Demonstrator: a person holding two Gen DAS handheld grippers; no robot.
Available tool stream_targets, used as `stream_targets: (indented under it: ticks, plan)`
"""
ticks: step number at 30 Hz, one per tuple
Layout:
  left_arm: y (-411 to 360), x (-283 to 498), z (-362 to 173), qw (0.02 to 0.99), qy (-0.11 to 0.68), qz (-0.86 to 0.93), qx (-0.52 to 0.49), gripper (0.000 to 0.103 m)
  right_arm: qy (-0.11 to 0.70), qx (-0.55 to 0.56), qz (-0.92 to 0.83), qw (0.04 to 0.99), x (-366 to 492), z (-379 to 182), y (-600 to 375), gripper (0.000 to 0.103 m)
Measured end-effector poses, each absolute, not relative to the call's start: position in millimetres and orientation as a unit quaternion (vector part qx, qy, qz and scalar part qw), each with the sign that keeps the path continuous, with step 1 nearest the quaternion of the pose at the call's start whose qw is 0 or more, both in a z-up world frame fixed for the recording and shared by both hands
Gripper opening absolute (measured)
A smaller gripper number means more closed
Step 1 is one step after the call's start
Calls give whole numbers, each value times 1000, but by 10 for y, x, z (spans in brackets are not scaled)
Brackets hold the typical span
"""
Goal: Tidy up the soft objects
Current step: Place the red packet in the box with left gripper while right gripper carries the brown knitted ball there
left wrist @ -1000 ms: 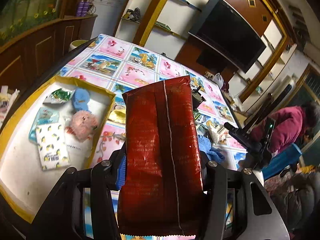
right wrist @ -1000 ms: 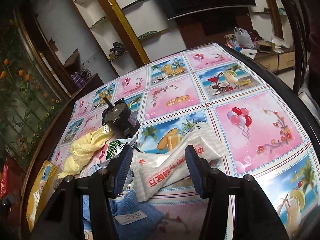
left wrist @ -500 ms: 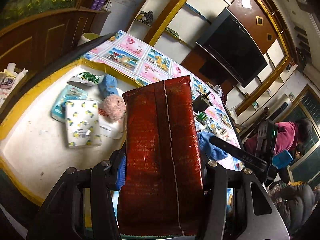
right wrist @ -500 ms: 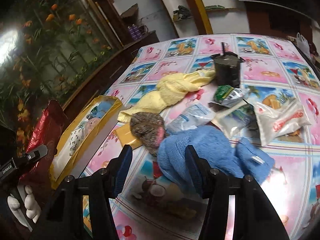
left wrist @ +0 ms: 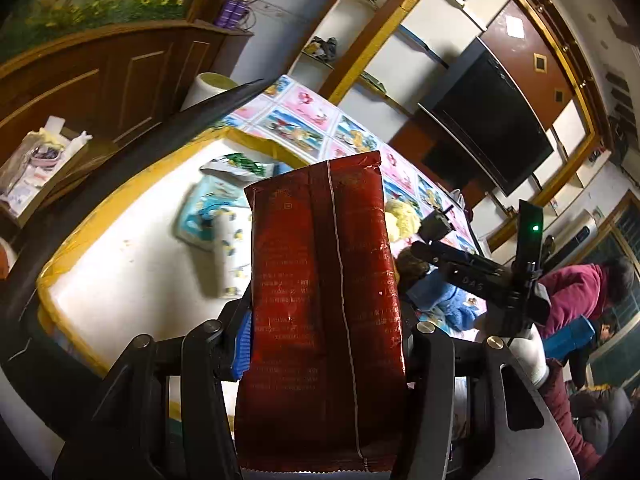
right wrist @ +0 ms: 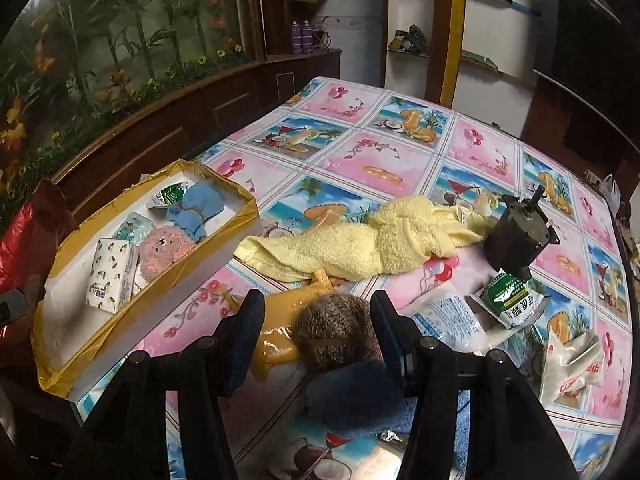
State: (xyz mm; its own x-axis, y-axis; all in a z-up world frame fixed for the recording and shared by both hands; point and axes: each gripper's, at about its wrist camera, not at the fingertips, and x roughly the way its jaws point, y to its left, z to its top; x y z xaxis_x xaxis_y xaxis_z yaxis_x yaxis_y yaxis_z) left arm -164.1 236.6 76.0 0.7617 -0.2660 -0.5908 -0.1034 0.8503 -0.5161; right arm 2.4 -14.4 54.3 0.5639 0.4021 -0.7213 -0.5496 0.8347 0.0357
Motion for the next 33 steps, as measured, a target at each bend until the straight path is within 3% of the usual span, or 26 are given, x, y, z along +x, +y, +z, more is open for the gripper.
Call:
stream_targets:
  ticks: [3, 5, 18, 22, 33]
  plan:
    - [2408, -1648, 711, 895, 349, -41, -274, 51, 400, -123, 269, 867, 99, 442, -50, 54]
    - [2438, -1638, 706, 893, 353, -40, -274, 51, 413, -140, 246, 866, 165, 356, -39, 34]
    - [2783, -991, 548, 878, 437, 23, -195, 52, 327, 59, 316, 889, 24, 1281, -335, 32]
    - [3021, -743, 366, 854, 464, 39, -232, 53, 368, 84, 369, 849, 68, 1177, 2, 32]
    - [3328, -1120, 485, 852, 411, -4, -323, 62, 439, 66, 415, 794, 222, 794, 1128, 34]
